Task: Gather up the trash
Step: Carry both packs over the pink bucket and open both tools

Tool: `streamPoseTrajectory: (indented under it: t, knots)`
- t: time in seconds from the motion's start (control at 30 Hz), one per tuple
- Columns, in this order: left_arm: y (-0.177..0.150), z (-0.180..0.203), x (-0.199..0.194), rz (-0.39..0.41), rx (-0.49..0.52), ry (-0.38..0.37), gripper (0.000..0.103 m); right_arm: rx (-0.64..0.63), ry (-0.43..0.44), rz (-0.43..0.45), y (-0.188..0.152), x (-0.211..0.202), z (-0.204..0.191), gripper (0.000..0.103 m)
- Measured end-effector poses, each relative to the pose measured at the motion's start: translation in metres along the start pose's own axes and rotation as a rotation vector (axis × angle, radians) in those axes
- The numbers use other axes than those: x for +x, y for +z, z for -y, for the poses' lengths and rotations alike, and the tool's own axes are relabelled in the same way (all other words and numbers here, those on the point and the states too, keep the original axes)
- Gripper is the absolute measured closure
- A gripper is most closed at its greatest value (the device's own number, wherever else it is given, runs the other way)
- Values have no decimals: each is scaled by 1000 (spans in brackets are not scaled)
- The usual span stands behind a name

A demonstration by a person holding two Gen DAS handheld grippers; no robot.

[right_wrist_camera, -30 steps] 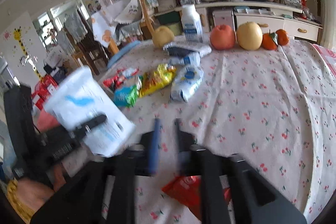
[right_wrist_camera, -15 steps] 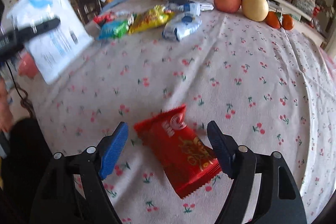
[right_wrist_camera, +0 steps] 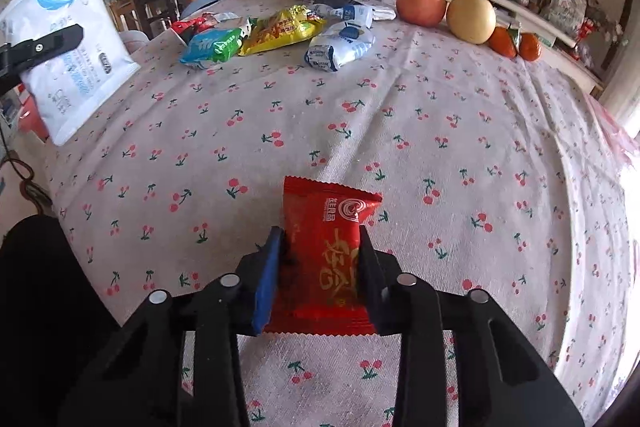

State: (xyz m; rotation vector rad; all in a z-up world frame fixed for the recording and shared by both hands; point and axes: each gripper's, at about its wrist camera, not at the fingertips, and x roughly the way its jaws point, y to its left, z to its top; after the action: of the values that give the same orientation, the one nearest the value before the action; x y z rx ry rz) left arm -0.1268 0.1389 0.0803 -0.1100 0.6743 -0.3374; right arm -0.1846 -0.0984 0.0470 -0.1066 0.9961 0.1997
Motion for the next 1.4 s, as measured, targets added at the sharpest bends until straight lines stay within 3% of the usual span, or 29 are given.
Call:
streamPoseTrajectory:
  t: [0.17, 0.4, 0.8, 1.07, 1.3, 1.4]
  knots:
    - [0, -18, -13, 13, -14, 16, 84, 20, -14, 56, 11, -11, -11, 74]
    - [6, -46, -35, 48, -42, 47, 84, 58, 68, 159, 36, -36, -45, 74]
    - [16, -130, -86, 131, -131, 193, 84, -70, 383, 251, 122, -57, -192, 74]
    - [12, -210, -98, 129, -229, 316, 84, -143, 510, 266, 187, -35, -289, 74]
    - [7, -263, -89, 113, -313, 323, 83, -157, 576, 242, 223, 0, -348, 74]
    - [7, -274, -80, 99, -325, 334, 82, -162, 583, 231, 235, 17, -370, 67]
